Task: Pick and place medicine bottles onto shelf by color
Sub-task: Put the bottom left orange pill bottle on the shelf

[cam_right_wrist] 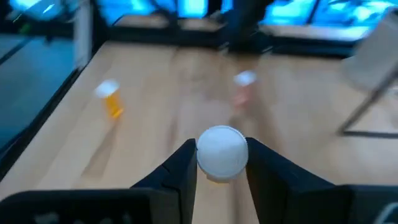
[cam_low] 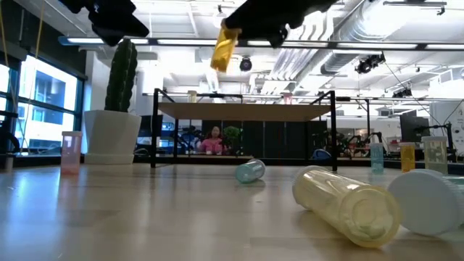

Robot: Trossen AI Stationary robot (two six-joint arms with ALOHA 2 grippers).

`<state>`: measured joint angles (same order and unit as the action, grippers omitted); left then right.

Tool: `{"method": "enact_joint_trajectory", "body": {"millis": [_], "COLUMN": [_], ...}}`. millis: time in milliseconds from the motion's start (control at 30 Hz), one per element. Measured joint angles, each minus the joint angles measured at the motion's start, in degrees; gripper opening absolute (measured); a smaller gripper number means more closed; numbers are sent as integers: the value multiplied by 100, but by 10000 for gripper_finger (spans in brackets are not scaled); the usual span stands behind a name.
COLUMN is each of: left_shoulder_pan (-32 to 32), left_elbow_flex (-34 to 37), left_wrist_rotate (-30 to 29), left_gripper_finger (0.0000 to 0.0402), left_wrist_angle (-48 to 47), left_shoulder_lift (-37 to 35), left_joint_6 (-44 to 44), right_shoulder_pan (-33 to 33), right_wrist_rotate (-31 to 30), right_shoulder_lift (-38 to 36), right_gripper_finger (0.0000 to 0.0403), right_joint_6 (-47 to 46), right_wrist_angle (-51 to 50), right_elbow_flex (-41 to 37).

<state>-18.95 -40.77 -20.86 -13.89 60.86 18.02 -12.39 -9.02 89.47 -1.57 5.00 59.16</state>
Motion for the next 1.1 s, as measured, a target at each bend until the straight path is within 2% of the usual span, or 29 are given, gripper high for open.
{"method": "enact_joint_trajectory", "body": {"millis": [300,467,567,833,967,1100], "left_shoulder_pan": [291,736,1005,1427,1483,1483], "left_elbow_flex": [0,0,0,0,0,0], "left_wrist_rotate": [-1015,-1285,-1228,-605,-483,-468], "left_gripper_finger": [202,202,202,202,202,202], "left_wrist_angle": [2,2,0,-43,-43,-46], "left_shoulder_lift": [0,0,0,2,2,2], "left_joint_6": [-1268,-1817,-1868,-1680,-1561,-1511], "right_shoulder_pan": [1611,2551,3005,3974,4271,4423], "right_wrist_rotate": [63,260,371,398,405,665], "right_shoulder_lift": [-828,-1044,-1041,-762,-550,-321], "right_gripper_finger": [104,104,104,103,103,103], "right_joint_6": [265,311,323,425,398,353], "right_wrist_angle": [2,-180,-584,-1925,-2629,-2927], "right_elbow_flex": [0,156,508,1575,2038,2302]}}
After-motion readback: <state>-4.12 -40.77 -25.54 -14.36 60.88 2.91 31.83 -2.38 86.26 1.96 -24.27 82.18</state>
